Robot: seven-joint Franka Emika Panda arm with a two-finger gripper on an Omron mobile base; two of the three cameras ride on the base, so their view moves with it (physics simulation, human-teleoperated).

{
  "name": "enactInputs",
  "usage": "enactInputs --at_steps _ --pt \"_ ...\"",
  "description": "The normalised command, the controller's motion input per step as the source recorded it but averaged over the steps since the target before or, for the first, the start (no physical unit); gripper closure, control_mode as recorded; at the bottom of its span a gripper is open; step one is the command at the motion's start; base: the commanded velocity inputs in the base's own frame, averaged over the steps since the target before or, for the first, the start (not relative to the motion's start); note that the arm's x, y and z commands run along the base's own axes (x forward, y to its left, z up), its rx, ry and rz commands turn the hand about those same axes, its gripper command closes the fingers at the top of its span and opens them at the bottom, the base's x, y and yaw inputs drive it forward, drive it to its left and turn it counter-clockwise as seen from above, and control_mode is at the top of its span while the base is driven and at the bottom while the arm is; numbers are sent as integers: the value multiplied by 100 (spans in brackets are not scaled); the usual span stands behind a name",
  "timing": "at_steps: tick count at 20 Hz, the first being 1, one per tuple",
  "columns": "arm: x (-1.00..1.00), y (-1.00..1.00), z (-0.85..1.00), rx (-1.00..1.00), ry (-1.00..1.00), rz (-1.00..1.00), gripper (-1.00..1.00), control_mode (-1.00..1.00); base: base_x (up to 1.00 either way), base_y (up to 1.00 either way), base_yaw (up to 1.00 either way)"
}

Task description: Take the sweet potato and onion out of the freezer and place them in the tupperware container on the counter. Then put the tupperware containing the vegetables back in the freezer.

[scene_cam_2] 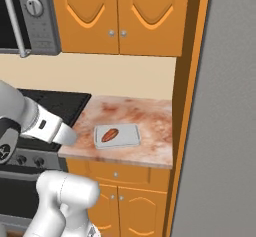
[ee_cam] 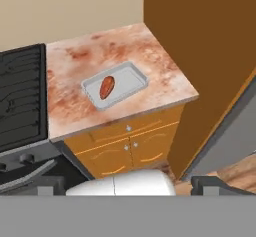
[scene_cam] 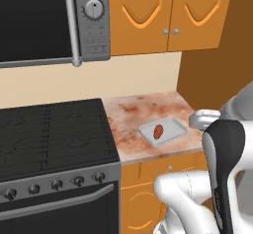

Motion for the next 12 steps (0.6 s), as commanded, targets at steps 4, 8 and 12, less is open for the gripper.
enactInputs --at_steps 4,8,12 --pt "0 0 0 0 0 0 -100 100 -100 -2 -2" --pt "0 0 0 0 0 0 -100 100 -92 -42 -1" --pt "0 0 0 0 0 0 -100 100 -24 -95 0"
